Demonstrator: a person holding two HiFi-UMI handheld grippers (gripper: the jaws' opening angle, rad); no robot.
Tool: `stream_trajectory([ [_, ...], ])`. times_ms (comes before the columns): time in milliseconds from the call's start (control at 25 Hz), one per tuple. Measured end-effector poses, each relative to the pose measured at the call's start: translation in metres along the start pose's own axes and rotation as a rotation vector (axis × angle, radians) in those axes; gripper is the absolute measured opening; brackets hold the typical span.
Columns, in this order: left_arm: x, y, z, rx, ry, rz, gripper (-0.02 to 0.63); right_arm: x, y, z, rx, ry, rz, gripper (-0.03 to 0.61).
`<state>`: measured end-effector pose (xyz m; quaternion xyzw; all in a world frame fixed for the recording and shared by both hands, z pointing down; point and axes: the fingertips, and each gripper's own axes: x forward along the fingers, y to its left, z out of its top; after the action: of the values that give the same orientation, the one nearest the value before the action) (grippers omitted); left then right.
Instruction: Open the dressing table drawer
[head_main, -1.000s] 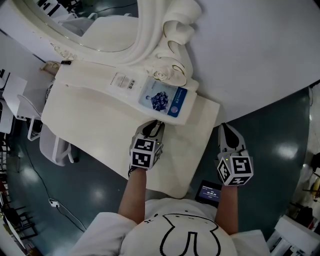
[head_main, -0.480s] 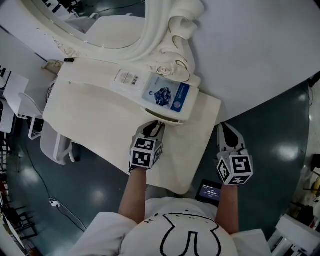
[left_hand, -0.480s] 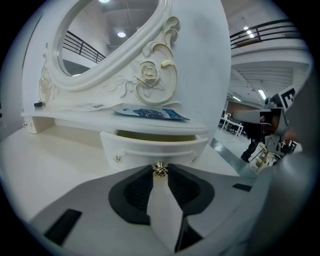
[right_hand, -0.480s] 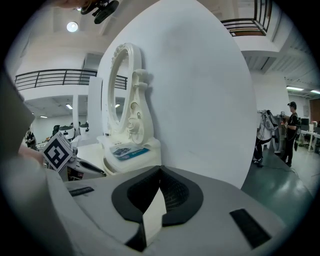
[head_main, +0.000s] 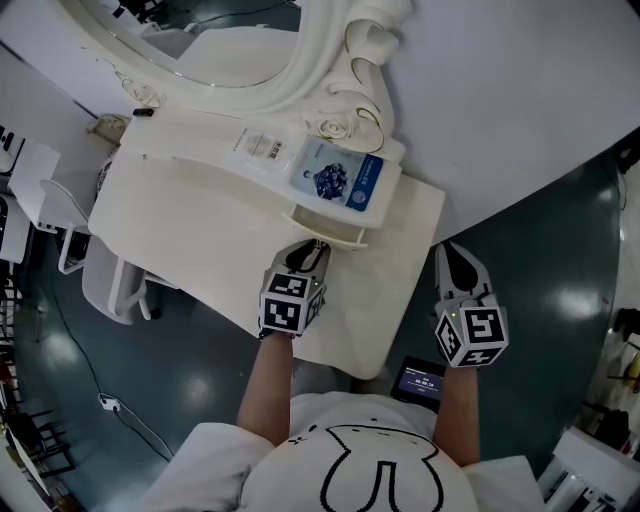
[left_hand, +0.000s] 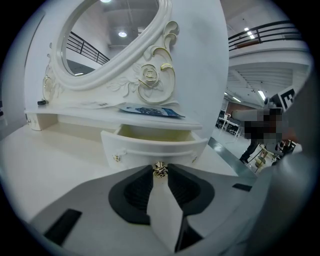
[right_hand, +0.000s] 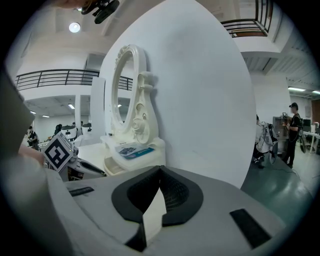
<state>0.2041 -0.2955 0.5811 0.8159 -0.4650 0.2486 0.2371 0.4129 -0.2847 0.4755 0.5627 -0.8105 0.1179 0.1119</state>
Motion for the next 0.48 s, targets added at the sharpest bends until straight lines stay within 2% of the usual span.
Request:
stream_trajectory([
  [480, -0.015, -0.002, -0.013, -0.003, 0.000, -0.002, 0.117, -0.014, 0.015, -0.004, 0.001, -0.003, 0.004, 0.014],
])
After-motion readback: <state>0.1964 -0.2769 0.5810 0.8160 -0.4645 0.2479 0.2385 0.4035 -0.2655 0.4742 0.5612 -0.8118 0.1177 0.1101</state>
